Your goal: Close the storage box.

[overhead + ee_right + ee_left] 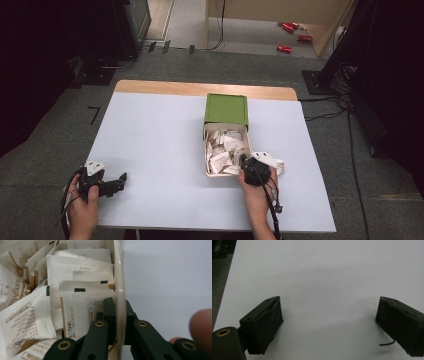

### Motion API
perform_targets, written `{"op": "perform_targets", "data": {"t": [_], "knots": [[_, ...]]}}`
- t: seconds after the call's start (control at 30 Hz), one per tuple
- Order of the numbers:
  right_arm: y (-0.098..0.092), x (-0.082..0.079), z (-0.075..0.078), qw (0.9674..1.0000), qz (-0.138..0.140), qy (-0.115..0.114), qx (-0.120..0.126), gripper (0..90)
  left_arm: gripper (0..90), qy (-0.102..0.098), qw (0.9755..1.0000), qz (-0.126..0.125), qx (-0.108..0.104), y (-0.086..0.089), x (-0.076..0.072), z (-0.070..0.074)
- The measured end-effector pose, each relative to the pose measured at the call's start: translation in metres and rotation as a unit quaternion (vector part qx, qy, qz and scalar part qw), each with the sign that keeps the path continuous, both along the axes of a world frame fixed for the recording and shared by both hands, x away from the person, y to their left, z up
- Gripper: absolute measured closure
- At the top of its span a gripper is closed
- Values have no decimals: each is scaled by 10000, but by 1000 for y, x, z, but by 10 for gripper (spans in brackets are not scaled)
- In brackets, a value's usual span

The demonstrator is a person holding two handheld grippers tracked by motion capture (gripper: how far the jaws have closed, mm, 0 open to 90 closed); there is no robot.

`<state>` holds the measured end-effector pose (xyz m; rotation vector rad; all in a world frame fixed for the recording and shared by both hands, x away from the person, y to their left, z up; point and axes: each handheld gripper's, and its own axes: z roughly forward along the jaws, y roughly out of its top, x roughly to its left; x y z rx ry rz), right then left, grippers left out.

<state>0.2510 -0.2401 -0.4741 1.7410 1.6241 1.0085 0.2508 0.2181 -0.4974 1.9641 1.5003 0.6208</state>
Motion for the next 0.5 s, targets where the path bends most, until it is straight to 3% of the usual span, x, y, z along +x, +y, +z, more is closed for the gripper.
{"op": "perform_targets", "data": {"t": [0.23, 0.5], "knots": [[5, 1, 2, 9998, -176, -38, -131, 891, 74, -5, 10000, 5, -5, 0, 0, 0], [8, 2, 6, 9991, -379, -185, -52, 894, 74, -5, 10000, 7, -5, 0, 0, 0]]}}
